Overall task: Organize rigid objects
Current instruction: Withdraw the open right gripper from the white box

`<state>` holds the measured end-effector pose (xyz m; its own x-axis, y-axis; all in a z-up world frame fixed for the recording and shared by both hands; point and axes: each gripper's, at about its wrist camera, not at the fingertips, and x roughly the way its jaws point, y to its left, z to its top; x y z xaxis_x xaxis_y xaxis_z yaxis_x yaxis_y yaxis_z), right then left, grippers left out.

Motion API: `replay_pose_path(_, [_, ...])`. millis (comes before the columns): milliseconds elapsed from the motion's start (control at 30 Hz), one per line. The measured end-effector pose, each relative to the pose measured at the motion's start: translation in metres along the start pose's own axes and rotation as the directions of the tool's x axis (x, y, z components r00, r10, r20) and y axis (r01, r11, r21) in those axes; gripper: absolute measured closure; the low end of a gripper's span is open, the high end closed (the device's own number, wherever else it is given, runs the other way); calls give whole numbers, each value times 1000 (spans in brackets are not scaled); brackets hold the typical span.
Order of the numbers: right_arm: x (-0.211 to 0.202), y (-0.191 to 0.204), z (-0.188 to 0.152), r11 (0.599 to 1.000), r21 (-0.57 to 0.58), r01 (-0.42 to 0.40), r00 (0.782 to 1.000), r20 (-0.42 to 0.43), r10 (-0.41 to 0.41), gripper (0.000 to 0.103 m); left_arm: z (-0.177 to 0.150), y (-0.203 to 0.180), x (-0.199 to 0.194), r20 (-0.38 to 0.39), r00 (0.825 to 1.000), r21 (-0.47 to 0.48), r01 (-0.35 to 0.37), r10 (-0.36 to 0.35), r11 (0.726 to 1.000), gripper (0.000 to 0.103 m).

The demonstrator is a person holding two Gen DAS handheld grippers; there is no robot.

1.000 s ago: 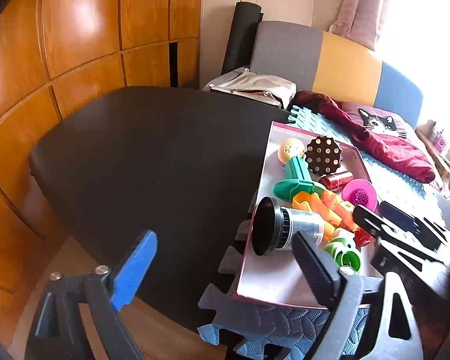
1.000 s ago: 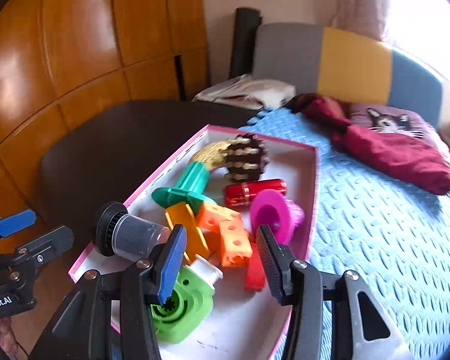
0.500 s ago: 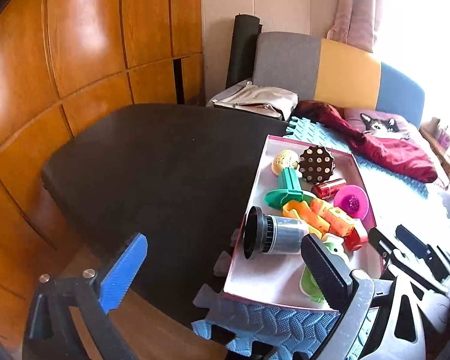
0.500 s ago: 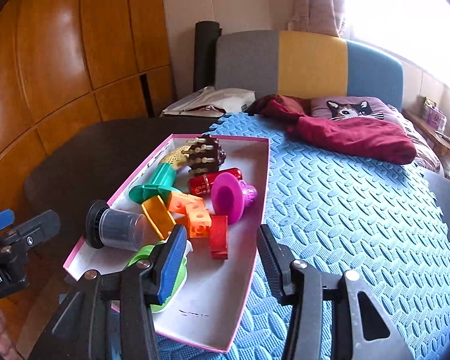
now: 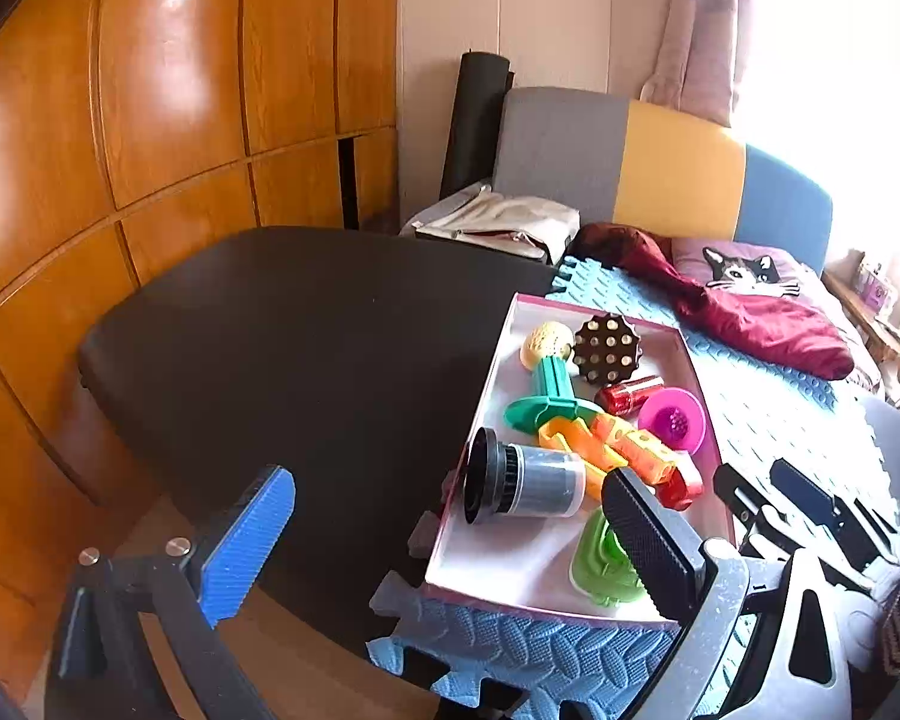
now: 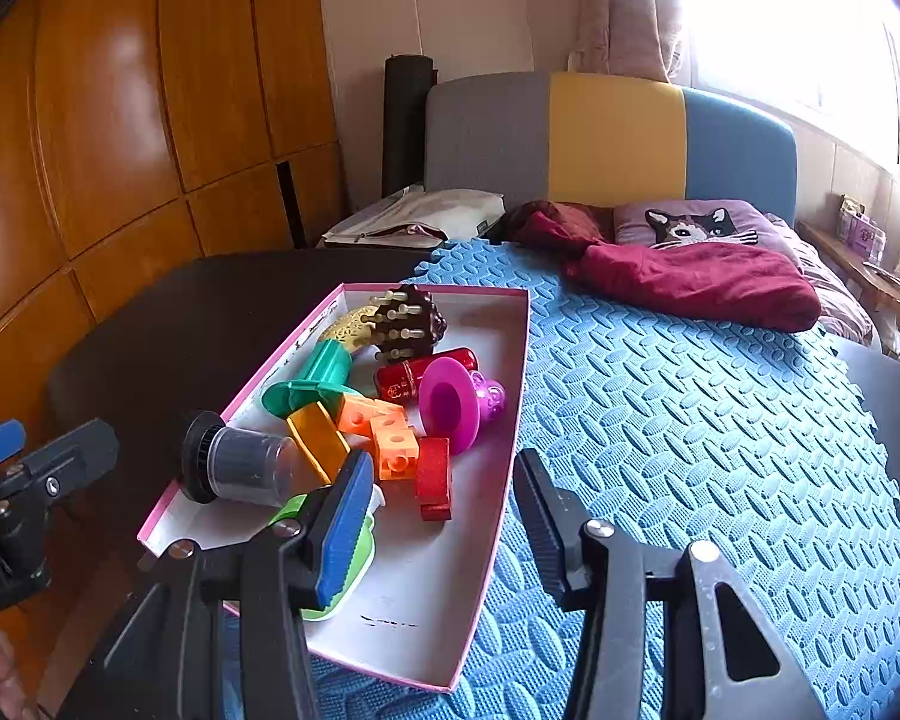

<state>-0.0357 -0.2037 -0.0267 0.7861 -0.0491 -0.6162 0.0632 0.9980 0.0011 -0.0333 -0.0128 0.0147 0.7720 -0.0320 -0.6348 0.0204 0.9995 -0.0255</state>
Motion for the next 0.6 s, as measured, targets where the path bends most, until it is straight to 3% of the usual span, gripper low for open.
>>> replay_pose_path(600, [1,3,-2,1000,-9,-8,1000,-4,8,54,0,5,-1,18,1000,-12,-9,10,1000,0])
